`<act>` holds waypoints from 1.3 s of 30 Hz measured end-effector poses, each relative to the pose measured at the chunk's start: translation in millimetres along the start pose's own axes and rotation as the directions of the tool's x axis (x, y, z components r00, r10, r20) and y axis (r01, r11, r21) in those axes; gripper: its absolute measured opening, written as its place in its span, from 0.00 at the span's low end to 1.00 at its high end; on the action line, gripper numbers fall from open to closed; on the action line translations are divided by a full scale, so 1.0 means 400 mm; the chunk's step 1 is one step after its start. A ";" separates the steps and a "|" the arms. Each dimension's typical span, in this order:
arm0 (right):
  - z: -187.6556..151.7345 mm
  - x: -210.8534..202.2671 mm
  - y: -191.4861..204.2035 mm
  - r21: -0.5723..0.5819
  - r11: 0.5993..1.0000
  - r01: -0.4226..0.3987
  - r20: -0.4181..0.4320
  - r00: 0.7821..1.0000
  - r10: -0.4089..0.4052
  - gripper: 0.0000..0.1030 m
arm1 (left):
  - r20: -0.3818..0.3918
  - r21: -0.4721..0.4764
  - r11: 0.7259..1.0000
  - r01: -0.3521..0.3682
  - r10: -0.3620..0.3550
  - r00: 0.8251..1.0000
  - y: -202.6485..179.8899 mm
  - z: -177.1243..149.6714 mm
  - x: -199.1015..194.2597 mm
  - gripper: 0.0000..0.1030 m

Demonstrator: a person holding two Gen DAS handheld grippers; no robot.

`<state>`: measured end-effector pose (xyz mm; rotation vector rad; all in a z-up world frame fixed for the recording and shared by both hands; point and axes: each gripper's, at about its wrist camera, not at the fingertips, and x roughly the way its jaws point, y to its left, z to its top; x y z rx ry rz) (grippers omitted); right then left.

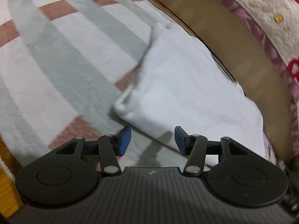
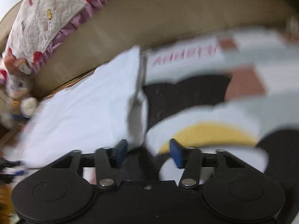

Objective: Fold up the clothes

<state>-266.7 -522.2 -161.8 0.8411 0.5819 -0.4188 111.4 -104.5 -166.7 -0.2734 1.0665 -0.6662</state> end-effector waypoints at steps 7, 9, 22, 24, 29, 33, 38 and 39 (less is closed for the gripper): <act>-0.019 0.045 0.024 0.095 0.994 -0.062 -0.026 0.998 0.065 0.29 | 0.078 -0.006 1.000 -0.002 0.002 0.997 -0.004 0.003 0.026 0.45; -0.031 0.064 0.010 0.174 0.979 -0.104 -0.055 0.992 0.115 0.30 | 0.087 0.032 0.998 -0.048 0.045 0.995 -0.012 0.006 0.033 0.26; -0.008 0.092 0.034 0.165 0.983 -0.084 0.012 0.996 0.083 0.40 | 0.077 0.103 0.987 -0.121 0.113 0.991 -0.022 0.007 0.024 0.23; -0.008 0.093 0.022 0.205 0.974 -0.097 0.026 0.995 0.094 0.41 | 0.073 0.095 0.989 -0.117 0.110 0.991 -0.020 0.008 0.025 0.23; -0.004 0.090 0.006 0.208 0.973 -0.102 0.030 0.995 0.098 0.41 | 0.070 0.088 0.990 -0.109 0.103 0.992 -0.014 0.010 0.025 0.23; 0.008 0.079 0.007 0.194 0.980 -0.052 0.061 0.997 0.040 0.45 | 0.081 0.077 0.989 -0.128 0.122 0.989 -0.015 0.011 0.023 0.24; 0.021 0.067 0.004 0.196 0.981 -0.011 0.086 0.996 -0.006 0.57 | 0.127 0.057 0.978 -0.201 0.192 0.973 -0.019 0.008 0.005 0.28; 0.023 0.066 0.003 0.199 0.980 -0.006 0.088 0.996 -0.011 0.57 | 0.138 0.050 0.976 -0.213 0.204 0.969 -0.019 0.007 -0.005 0.32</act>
